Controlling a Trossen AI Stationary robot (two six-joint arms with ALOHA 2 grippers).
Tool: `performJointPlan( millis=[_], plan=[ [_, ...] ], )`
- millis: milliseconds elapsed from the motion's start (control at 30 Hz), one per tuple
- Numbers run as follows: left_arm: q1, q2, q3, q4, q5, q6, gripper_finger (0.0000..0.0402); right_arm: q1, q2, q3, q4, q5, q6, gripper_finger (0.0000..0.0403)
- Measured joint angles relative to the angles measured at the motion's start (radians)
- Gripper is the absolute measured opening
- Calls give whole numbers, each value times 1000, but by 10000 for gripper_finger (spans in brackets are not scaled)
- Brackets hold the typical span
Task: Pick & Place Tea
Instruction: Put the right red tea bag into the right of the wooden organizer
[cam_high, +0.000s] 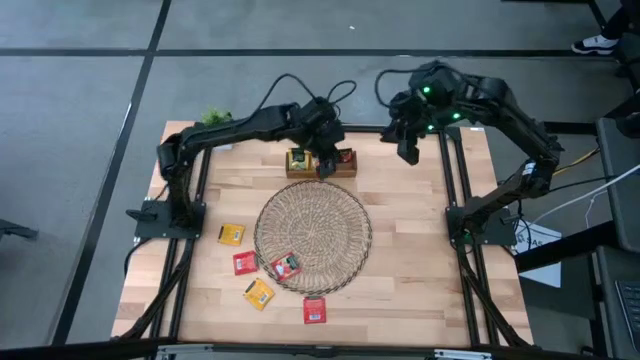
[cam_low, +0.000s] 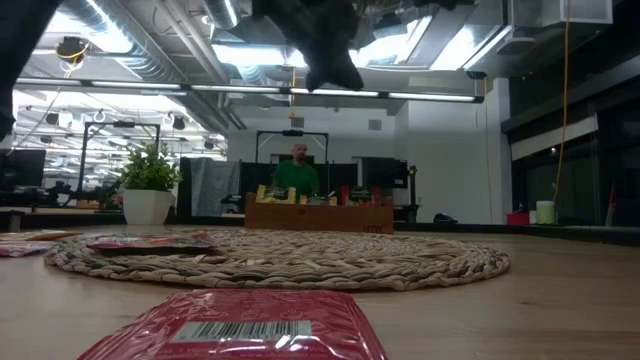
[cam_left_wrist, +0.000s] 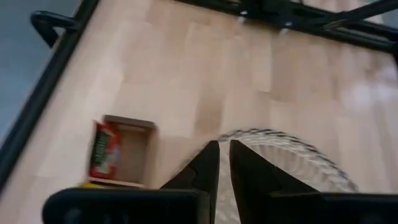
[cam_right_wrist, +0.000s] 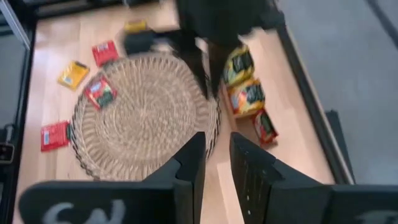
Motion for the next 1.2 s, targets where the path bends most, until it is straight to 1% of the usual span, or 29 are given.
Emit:
performJointPlan(
  millis=[100, 200, 300, 400, 467, 567, 767, 900, 967, 1100, 1200],
  plan=[
    [-34, -86, -98, 48, -7, -45, 36, 14, 1, -59, 8, -5, 0, 75],
    [-51, -194, -195, 82, -18, -98, 36, 29, -1, -109, 54, -15, 15, 75],
    [-62, -299, -283, 84, -66, -155, 36, 41, 0, -154, 107, -59, 20, 75],
    [-75, -406, -357, 82, -77, -216, 45, 55, 0, -200, 185, -88, 47, 75],
    [-89, -469, -397, 83, -75, -255, 59, 67, 0, -230, 233, -88, 69, 75],
    [-118, -549, -440, 72, -76, -296, 93, 84, 0, -267, 299, -90, 98, 75],
    [-184, -659, -451, -33, -72, -328, 175, 138, 0, -327, 473, -133, 184, 81],
    [-225, -720, -452, -140, -78, -348, 213, 178, 20, -338, 545, -134, 242, 111],
    [-249, -745, -452, -209, -107, -353, 224, 198, 43, -338, 572, -133, 279, 134],
    [-305, -784, -452, -306, -190, -366, 232, 238, 94, -338, 589, -132, 333, 183],
    [-346, -799, -452, -332, -203, -367, 231, 271, 140, -339, 598, -132, 369, 211]
  ],
)
